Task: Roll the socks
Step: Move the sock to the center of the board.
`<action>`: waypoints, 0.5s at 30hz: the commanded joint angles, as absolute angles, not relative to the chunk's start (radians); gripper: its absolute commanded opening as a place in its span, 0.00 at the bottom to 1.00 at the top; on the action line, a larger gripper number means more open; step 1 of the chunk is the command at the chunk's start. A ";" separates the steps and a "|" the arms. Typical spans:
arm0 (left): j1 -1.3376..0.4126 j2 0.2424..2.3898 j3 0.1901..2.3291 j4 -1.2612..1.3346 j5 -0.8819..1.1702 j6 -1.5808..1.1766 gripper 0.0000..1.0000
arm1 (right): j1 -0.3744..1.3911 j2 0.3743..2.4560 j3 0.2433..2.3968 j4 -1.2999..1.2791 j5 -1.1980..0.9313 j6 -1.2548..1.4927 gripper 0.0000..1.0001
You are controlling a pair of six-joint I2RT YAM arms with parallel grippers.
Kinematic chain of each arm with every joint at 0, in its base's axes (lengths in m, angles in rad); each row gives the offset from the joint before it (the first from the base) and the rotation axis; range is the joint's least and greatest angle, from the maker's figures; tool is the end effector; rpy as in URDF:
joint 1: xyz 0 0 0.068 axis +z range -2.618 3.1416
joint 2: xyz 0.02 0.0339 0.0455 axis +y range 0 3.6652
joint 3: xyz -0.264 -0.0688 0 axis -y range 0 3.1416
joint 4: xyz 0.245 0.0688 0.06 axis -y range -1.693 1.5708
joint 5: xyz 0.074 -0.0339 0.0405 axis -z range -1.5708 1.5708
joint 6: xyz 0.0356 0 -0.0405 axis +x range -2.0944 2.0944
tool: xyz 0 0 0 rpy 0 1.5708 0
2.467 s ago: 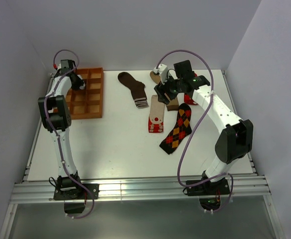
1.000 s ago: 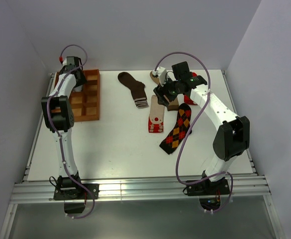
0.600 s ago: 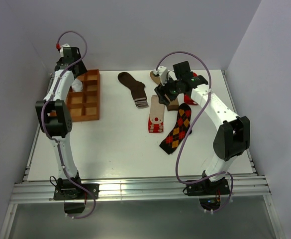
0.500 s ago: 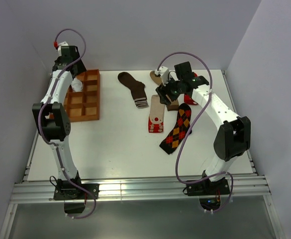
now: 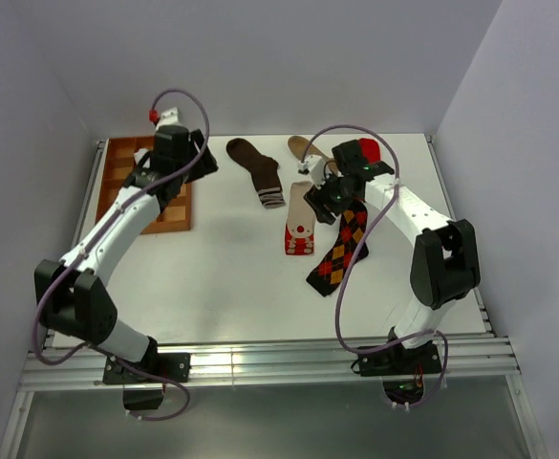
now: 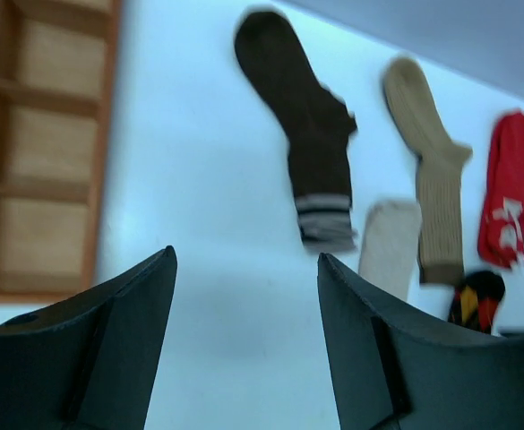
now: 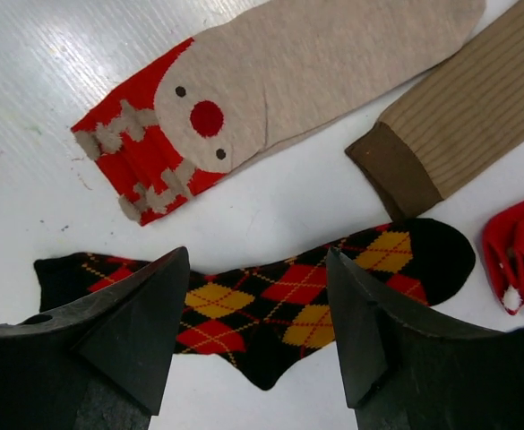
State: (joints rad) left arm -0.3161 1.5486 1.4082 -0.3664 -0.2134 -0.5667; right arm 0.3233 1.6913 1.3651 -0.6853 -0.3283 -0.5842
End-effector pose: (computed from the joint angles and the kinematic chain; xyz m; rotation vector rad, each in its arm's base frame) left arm 0.3447 -0.1048 0.3498 -0.3894 2.0440 -0.3211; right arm 0.3379 0.1253 0.2626 -1.2168 2.2205 0.3209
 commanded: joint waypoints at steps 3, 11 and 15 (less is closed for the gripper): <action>-0.417 1.390 1.206 -0.250 -0.181 -0.650 0.69 | 0.376 1.765 1.370 -0.657 -0.246 -0.601 0.69; -0.563 1.284 1.043 -0.201 -0.210 -0.710 0.69 | 0.477 1.856 1.379 -0.589 -0.160 -0.571 0.67; -0.586 1.263 1.031 -0.203 -0.225 -0.710 0.69 | 0.489 1.949 1.445 -0.610 -0.132 -0.549 0.63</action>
